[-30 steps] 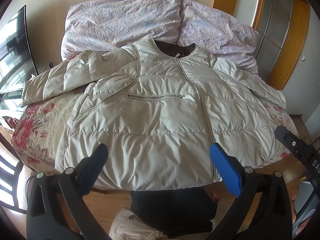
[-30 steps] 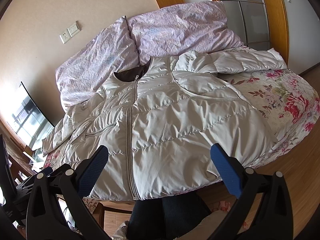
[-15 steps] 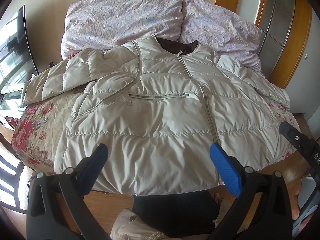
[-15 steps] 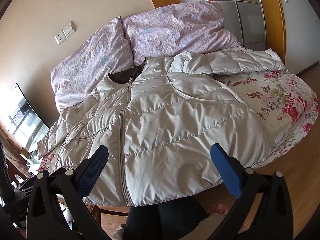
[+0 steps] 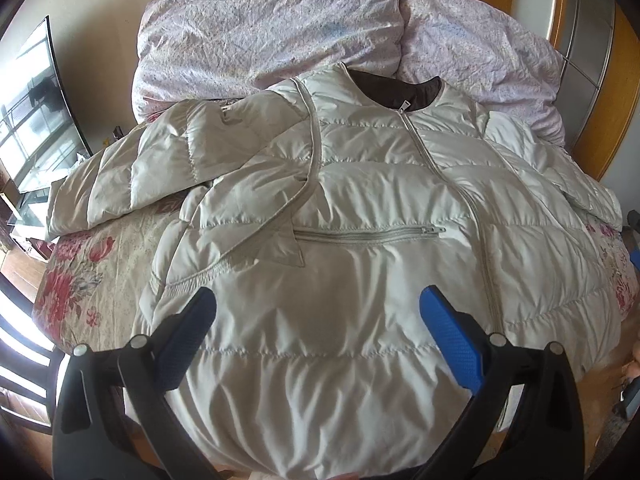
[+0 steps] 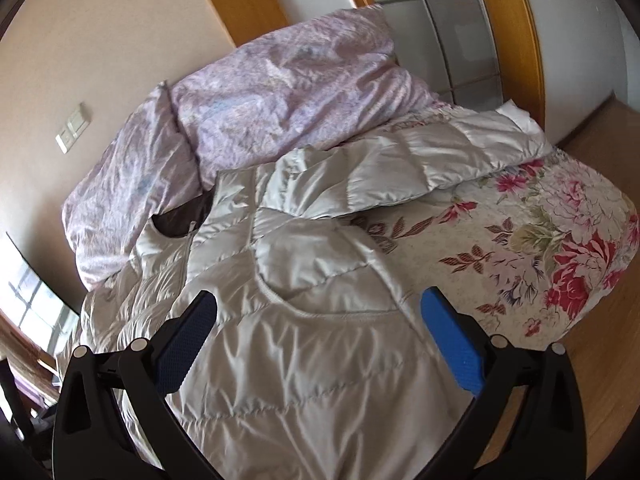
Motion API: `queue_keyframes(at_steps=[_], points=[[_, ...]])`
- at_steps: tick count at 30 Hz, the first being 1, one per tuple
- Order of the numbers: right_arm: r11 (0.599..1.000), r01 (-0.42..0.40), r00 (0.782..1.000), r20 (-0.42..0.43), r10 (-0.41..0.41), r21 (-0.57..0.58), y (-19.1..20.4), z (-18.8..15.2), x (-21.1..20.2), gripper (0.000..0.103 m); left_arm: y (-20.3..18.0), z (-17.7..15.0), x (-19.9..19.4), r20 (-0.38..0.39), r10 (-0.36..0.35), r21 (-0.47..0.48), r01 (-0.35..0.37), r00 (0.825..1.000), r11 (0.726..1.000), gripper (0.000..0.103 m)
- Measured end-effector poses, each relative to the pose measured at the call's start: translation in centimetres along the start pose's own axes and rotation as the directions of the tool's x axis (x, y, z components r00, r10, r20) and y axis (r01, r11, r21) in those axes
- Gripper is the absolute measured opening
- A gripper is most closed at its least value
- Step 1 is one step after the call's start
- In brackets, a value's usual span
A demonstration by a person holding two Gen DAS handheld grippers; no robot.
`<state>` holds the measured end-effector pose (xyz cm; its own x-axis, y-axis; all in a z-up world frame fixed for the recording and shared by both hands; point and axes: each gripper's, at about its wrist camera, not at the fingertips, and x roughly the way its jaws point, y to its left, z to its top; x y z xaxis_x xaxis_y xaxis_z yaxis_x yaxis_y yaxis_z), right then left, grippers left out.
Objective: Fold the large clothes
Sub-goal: 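Reach the right tool to the sleeve cuff beside the jacket body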
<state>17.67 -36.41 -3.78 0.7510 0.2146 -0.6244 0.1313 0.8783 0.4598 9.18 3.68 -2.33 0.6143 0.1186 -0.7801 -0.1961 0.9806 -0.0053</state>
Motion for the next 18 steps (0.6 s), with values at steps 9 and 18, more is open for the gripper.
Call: queue_keyframes(at_steps=[9,18], points=[[0.915,0.111,0.993,-0.083,-0.086,0.388,-9.9,8.5,6.3,0.086,-0.3,4.9,3.6,-0.015,-0.021,0.057,0.022,1.0,0.998,0.101],[0.79,0.174,0.985,-0.105,-0.138,0.588,-17.0,12.0,10.2,0.068,0.0,7.6,6.0,-0.019,-0.013,0.075,0.014,1.0,0.997,0.101]])
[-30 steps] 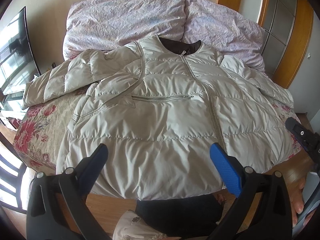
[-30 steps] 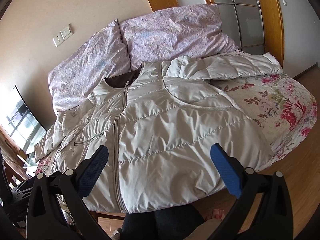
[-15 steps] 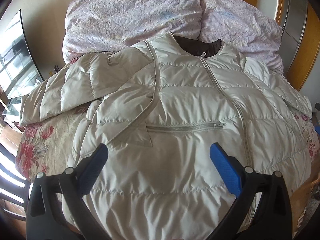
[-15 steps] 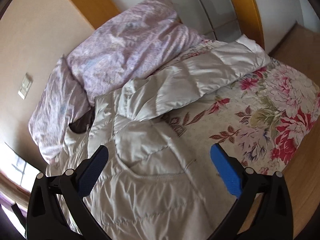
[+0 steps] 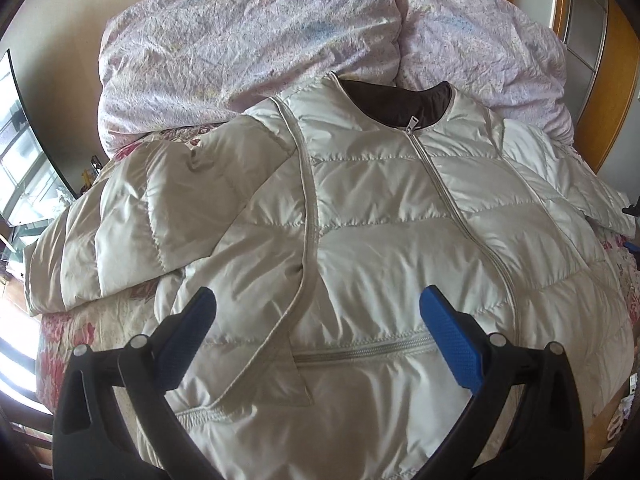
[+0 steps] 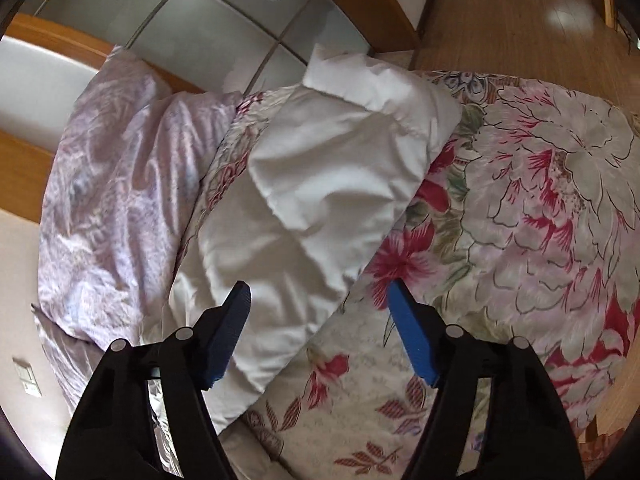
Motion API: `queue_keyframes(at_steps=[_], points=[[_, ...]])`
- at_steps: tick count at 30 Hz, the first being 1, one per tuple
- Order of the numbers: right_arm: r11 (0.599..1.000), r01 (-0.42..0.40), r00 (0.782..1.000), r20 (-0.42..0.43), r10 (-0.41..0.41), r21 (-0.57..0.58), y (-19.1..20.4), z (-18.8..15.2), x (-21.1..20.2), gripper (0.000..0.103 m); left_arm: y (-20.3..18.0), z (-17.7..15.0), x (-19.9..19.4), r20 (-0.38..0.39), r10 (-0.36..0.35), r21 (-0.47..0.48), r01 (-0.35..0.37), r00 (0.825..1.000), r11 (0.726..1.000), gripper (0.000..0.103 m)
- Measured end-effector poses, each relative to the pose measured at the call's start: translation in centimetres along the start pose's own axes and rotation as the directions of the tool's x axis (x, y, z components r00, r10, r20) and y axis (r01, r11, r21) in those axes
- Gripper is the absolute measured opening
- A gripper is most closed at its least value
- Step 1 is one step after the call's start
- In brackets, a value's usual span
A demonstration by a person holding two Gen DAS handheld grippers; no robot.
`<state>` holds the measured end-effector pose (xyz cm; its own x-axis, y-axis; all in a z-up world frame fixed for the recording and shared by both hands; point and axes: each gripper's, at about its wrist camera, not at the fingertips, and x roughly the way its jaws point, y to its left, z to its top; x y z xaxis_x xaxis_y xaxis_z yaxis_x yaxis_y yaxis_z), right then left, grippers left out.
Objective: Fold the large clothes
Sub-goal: 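Reach the right tool to the sleeve cuff beside the jacket body, then grasp the sleeve cuff with the right tool and lift it over the jacket body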
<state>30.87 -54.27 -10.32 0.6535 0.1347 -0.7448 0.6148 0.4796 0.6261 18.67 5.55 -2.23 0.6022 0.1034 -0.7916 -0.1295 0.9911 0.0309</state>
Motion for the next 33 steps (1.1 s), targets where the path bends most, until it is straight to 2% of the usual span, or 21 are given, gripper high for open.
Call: queue_keyframes(at_steps=[3,7,10,15,18,22,26,29,33], points=[[1.0,0.009,1.0,0.009,-0.009,0.019,-0.4,1.0,0.9,0.061,0.4,0.5,0.5,0.002,0.009,0.002,-0.009,1.0,1.0,0.101],[0.999,0.029,0.999,0.033,-0.029,0.015,-0.2,1.8,1.6,0.048,1.4,0.9,1.0,-0.002,-0.02,-0.036,0.02,1.0,0.999,0.101],[0.998,0.063,0.996,0.066,-0.062,-0.018,0.5,1.9,1.6,0.039,2.0,1.0,1.5,-0.005,-0.028,-0.066,0.027,1.0,0.997,0.101],[0.987,0.129,0.984,0.132,-0.115,-0.099,2.5,1.9,1.5,0.011,2.7,1.1,1.9,0.002,-0.031,-0.076,0.031,1.0,0.997,0.101],[0.965,0.188,0.967,0.207,-0.149,-0.185,4.9,1.5,0.7,0.007,3.2,1.0,1.9,0.02,-0.032,-0.089,0.033,0.999,0.995,0.101],[0.914,0.241,0.932,0.339,-0.125,-0.326,9.4,0.0,-1.9,0.006,4.3,1.0,1.5,0.062,-0.065,-0.131,0.073,0.996,0.989,0.101],[0.846,0.221,0.913,0.408,-0.004,-0.486,15.0,-3.2,-4.7,0.006,5.5,0.9,0.7,0.123,-0.101,-0.169,0.121,0.987,0.978,0.101],[0.765,0.178,0.903,0.412,0.123,-0.619,19.2,-7.2,-6.8,0.006,6.1,0.7,0.1,0.162,-0.104,-0.191,0.134,0.981,0.972,0.101],[0.619,0.08,0.896,0.328,0.299,-0.782,23.9,-14.1,-9.0,0.006,6.4,0.7,0.1,0.119,-0.095,-0.165,0.114,0.988,0.98,0.101]])
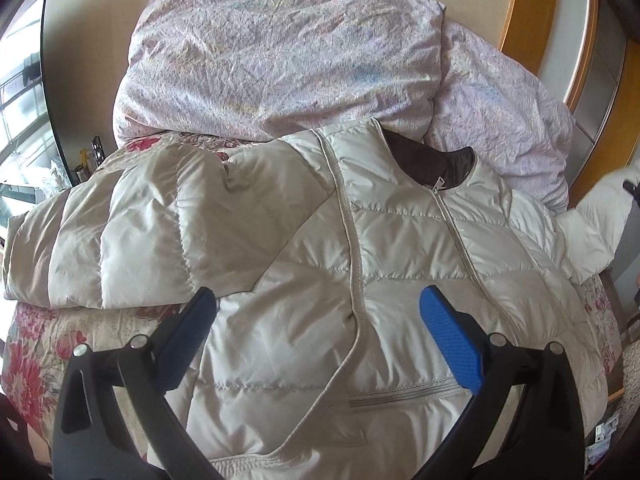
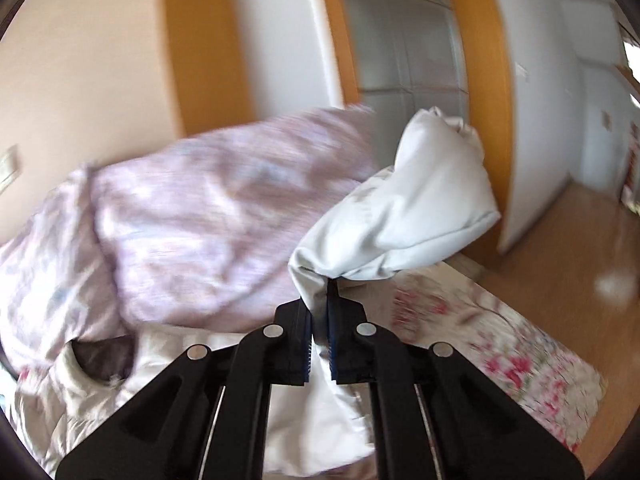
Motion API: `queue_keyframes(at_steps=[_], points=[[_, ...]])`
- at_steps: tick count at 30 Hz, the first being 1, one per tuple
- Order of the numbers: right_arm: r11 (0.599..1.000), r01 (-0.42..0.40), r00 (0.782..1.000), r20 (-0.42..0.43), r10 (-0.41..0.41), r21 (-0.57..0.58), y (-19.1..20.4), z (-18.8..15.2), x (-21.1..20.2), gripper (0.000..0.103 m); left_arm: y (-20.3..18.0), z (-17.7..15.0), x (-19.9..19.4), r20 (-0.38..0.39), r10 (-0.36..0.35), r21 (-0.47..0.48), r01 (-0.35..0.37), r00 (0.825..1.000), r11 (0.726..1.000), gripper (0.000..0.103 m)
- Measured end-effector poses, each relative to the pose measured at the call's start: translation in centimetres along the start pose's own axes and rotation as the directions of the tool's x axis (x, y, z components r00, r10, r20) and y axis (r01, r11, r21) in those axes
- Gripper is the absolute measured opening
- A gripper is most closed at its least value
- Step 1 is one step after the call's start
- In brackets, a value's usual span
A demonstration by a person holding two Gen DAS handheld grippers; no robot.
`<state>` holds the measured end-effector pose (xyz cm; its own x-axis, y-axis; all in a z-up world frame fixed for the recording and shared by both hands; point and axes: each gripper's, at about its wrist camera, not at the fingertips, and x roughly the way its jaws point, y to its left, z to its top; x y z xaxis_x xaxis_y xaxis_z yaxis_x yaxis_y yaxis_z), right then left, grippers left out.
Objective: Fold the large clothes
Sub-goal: 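Grasp the sleeve cuff with the right tool and lift it over the jacket body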
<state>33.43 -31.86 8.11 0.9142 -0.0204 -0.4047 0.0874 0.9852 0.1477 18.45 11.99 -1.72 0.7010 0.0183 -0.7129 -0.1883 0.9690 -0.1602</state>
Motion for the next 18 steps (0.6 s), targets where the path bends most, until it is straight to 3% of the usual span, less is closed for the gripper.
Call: queue_keyframes(at_steps=[2,5,9,18], points=[[0.993,-0.1,0.995,-0.002,0.1,-0.057,3.9,-0.3,-0.8,0.006,0.5,-0.1,0.1,-0.029,-0.015,-0.018,0.014,0.999,1.0,0.101],[0.964,-0.24,0.97,-0.064,0.233,-0.115,9.1,-1.7,-1.1,0.006,1.5,-0.4,0.2,-0.058,-0.031,-0.051,0.028,0.998,0.998,0.101],[0.918,-0.36,0.925,-0.197,0.326,-0.167,15.1,-4.9,-0.4,0.006,2.6,-0.7,-0.4,-0.044,-0.029,-0.07,0.026,0.999,0.997,0.101],[0.853,-0.372,0.893,-0.393,0.22,-0.367,22.9,-12.6,1.2,0.006,5.3,-1.1,-1.6,-0.004,-0.018,-0.149,0.017,1.0,0.989,0.101]])
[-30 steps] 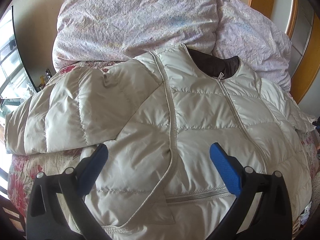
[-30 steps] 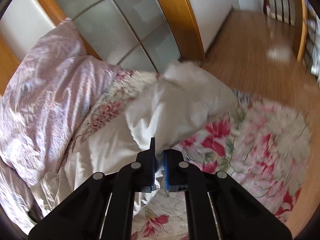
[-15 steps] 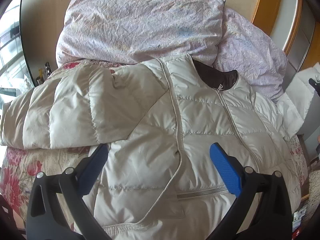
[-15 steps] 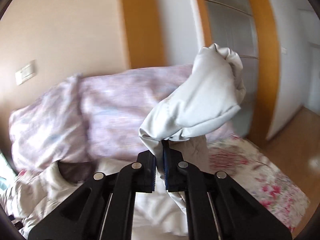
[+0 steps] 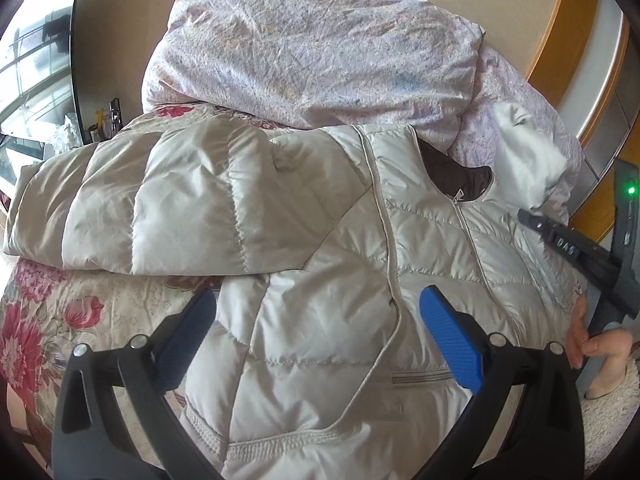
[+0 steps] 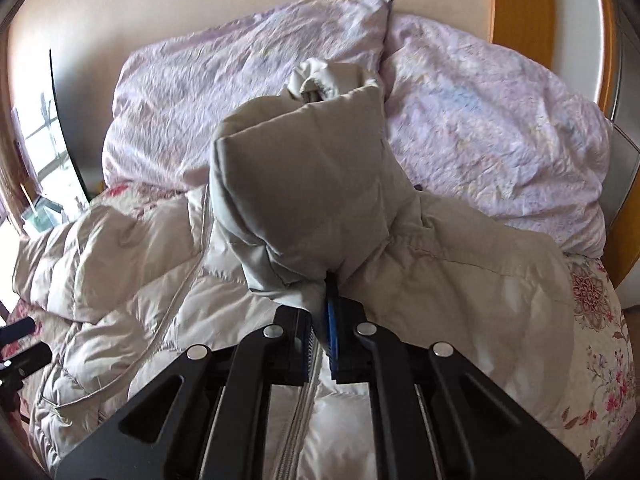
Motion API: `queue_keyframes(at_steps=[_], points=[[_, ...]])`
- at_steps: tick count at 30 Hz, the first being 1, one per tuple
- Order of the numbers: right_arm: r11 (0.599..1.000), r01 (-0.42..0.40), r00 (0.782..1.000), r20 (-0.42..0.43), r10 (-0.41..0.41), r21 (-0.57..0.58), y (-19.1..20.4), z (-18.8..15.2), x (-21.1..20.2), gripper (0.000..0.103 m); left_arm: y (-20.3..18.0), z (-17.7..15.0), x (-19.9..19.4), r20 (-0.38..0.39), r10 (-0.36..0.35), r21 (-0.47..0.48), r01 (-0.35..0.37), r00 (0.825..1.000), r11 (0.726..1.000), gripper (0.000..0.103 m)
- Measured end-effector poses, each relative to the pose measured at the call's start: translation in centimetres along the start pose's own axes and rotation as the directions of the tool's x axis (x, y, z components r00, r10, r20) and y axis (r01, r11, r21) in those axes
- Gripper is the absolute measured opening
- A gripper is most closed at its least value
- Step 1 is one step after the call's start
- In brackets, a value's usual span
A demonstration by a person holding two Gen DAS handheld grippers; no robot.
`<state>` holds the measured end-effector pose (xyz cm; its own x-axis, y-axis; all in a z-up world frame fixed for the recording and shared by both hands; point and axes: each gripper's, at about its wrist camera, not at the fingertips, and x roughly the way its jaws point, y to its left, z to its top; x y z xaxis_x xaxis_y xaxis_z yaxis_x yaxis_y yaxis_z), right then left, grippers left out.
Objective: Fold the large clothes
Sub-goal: 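Grasp the sleeve cuff with the right tool and lift it over the jacket body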
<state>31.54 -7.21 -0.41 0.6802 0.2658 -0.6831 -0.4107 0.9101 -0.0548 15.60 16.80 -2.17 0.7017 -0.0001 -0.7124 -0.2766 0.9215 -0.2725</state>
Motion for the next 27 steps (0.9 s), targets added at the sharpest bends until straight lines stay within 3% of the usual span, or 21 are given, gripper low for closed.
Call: queue_keyframes(at_steps=[3,8,10,12,13,15,17,19,22,24,27], points=[[0.991,0.076,0.995,-0.051,-0.082,-0.107,2.6,-0.8,1.6,0.007,0.7,0.0,-0.4,0.02,0.005,-0.036,-0.005,1.0,0.999,0.101],[0.93,0.202,0.965,-0.102,-0.243,-0.306,6.0,-2.5,3.8,0.012,0.9,0.0,-1.0,0.028,0.014,-0.021,-0.013,1.0,1.0,0.101],[0.91,0.211,0.963,-0.085,-0.257,-0.356,6.9,-3.2,3.6,0.023,0.8,-0.2,-1.4,0.05,0.027,-0.004,-0.027,0.998,1.0,0.101],[0.899,0.196,0.971,-0.049,-0.234,-0.391,7.9,-3.7,2.5,0.07,0.8,-0.1,-1.8,0.074,0.033,0.001,-0.033,0.997,0.999,0.101],[0.891,0.193,0.976,-0.012,-0.216,-0.411,8.6,-4.0,1.6,0.073,0.8,0.0,-2.0,0.084,0.036,-0.001,-0.036,0.996,0.999,0.101],[0.88,0.169,0.984,0.033,-0.173,-0.444,9.7,-4.2,-0.1,0.072,1.0,0.1,-2.6,0.1,0.033,-0.01,-0.032,0.994,0.999,0.101],[0.911,0.075,0.996,-0.005,-0.084,-0.405,9.2,-3.7,-1.5,0.07,1.4,0.2,-3.2,0.119,0.022,-0.024,-0.02,0.993,1.0,0.101],[0.946,0.05,0.999,0.004,-0.051,-0.32,7.7,-2.8,-2.7,0.064,2.0,0.3,-4.0,0.148,0.022,-0.035,-0.017,0.989,0.999,0.101],[0.978,0.103,0.995,0.032,-0.099,-0.179,3.5,-1.1,-2.9,0.058,3.2,0.2,-5.1,0.203,0.038,-0.033,-0.032,0.978,0.999,0.101],[0.988,0.129,0.992,-0.008,-0.13,-0.085,0.1,-0.2,-1.7,0.051,3.9,0.1,-5.8,0.243,0.062,-0.028,-0.056,0.968,0.998,0.101],[0.99,0.136,0.989,-0.067,-0.134,0.038,-3.9,0.0,0.2,0.048,5.0,0.1,-6.1,0.221,0.098,-0.032,-0.093,0.97,0.995,0.101]])
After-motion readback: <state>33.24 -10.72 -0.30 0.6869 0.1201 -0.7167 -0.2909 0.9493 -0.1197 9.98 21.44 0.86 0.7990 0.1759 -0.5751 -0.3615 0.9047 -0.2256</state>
